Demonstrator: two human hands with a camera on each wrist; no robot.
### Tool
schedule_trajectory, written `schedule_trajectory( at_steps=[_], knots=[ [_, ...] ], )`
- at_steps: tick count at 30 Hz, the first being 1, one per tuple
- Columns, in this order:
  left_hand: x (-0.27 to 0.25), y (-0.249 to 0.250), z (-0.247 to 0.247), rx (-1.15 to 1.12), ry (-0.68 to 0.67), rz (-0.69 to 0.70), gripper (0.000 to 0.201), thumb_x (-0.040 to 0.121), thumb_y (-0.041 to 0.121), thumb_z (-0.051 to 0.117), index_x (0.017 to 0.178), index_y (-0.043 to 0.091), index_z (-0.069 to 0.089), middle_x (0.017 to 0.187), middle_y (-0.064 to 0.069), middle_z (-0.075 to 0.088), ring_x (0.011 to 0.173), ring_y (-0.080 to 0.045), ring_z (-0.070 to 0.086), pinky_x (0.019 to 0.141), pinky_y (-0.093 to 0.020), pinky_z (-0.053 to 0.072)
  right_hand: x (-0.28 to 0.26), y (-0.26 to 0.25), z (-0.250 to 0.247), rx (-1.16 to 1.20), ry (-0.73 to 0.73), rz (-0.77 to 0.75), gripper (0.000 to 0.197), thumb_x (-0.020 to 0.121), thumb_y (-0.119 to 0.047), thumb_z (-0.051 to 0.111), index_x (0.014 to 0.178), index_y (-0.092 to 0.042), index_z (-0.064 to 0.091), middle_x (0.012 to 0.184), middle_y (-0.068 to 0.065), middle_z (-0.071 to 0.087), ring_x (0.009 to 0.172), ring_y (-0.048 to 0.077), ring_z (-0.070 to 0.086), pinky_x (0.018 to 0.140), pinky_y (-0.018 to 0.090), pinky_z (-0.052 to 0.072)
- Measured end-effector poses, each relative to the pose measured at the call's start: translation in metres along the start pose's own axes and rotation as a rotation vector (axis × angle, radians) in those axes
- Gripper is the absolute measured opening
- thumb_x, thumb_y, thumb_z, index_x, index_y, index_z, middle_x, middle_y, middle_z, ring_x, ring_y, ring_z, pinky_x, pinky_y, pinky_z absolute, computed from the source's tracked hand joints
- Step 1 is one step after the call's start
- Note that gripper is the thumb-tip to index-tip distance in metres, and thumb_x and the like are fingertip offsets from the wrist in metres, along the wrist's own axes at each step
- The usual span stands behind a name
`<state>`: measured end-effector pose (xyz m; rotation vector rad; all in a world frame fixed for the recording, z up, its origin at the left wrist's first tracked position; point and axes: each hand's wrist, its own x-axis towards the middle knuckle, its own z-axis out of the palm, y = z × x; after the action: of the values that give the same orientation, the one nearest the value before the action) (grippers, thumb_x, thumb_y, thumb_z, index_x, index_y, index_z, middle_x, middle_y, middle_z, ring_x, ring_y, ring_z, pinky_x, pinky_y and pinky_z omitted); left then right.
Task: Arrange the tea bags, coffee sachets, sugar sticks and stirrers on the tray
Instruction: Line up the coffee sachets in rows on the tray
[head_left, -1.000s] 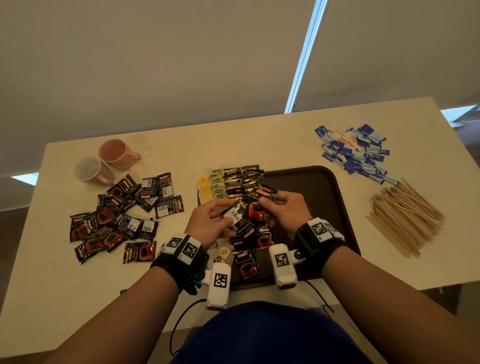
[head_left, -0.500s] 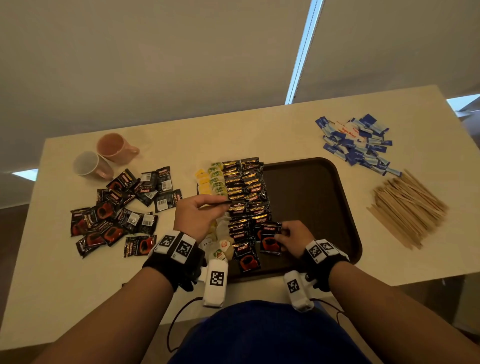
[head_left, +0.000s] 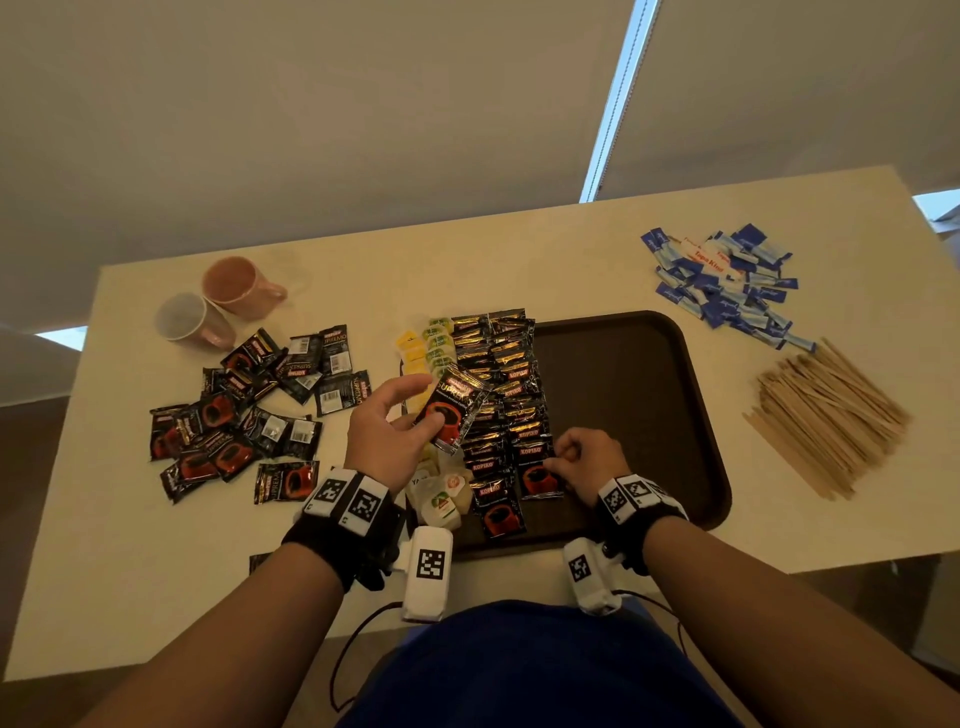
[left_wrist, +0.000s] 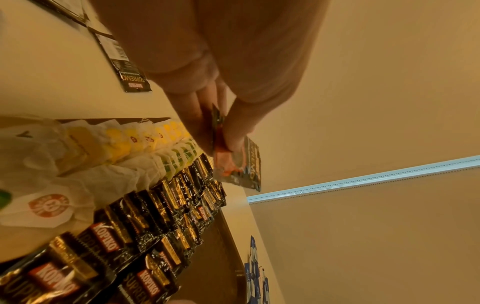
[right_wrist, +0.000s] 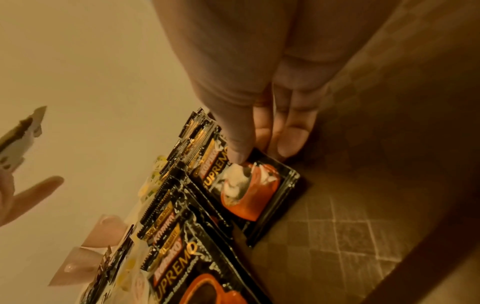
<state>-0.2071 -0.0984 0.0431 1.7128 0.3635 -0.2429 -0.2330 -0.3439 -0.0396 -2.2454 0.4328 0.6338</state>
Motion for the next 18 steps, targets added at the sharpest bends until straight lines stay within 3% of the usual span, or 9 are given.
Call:
schedule_trajectory(
  at_steps=[3, 8, 12, 15, 18],
  knots=[
    [0.001, -0.003, 0.0, 0.018, -0.014, -0.068, 0.046, 0.084, -0.008, 0.071, 0.112, 0.028, 0.066, 0.102, -0.001, 0.069, 0.103, -0.023, 0.07, 0.094, -0.039, 0.056, 0.0, -0.001, -0.001, -0.035, 0.024, -0.005, 0.017, 0.083, -0.023, 0.078, 0.082, -0.02, 0.062, 0.07, -0.007, 0.059, 0.064, 0.004, 0.054, 0.057, 0.015, 0.041],
    [-0.003, -0.009, 0.004, 0.136, -0.068, -0.098, 0.031, 0.082, -0.002, 0.074, 0.09, 0.029, 0.075, 0.095, -0.002, 0.074, 0.093, -0.022, 0.073, 0.091, -0.042, 0.058, 0.001, -0.004, 0.001, -0.074, 0.044, -0.001, 0.019, 0.085, -0.029, 0.076, 0.08, -0.018, 0.062, 0.068, -0.007, 0.058, 0.065, 0.006, 0.054, 0.059, 0.017, 0.039],
    [-0.007, -0.008, 0.008, 0.182, -0.137, -0.069, 0.029, 0.081, -0.001, 0.077, 0.085, 0.027, 0.071, 0.079, 0.005, 0.074, 0.073, -0.006, 0.069, 0.074, -0.025, 0.057, -0.001, -0.006, -0.005, -0.055, 0.105, -0.005, 0.019, 0.085, -0.032, 0.076, 0.082, -0.016, 0.065, 0.069, -0.008, 0.06, 0.068, 0.007, 0.056, 0.064, 0.02, 0.042],
    [-0.006, -0.009, 0.011, 0.199, -0.171, -0.068, 0.029, 0.079, 0.0, 0.079, 0.085, 0.027, 0.071, 0.08, 0.005, 0.074, 0.072, -0.006, 0.068, 0.07, -0.021, 0.054, -0.008, -0.019, -0.015, -0.022, 0.159, -0.143, 0.015, 0.092, -0.031, 0.068, 0.088, -0.016, 0.069, 0.073, -0.009, 0.063, 0.068, 0.003, 0.057, 0.063, 0.015, 0.043],
    [-0.004, -0.009, 0.017, 0.194, -0.201, -0.084, 0.029, 0.078, -0.001, 0.08, 0.085, 0.027, 0.072, 0.078, 0.006, 0.074, 0.067, -0.001, 0.068, 0.064, -0.017, 0.052, -0.018, -0.045, -0.025, 0.132, 0.047, -0.308, 0.013, 0.095, -0.029, 0.063, 0.089, -0.021, 0.071, 0.077, -0.011, 0.066, 0.071, 0.002, 0.061, 0.063, 0.009, 0.045]
  ],
)
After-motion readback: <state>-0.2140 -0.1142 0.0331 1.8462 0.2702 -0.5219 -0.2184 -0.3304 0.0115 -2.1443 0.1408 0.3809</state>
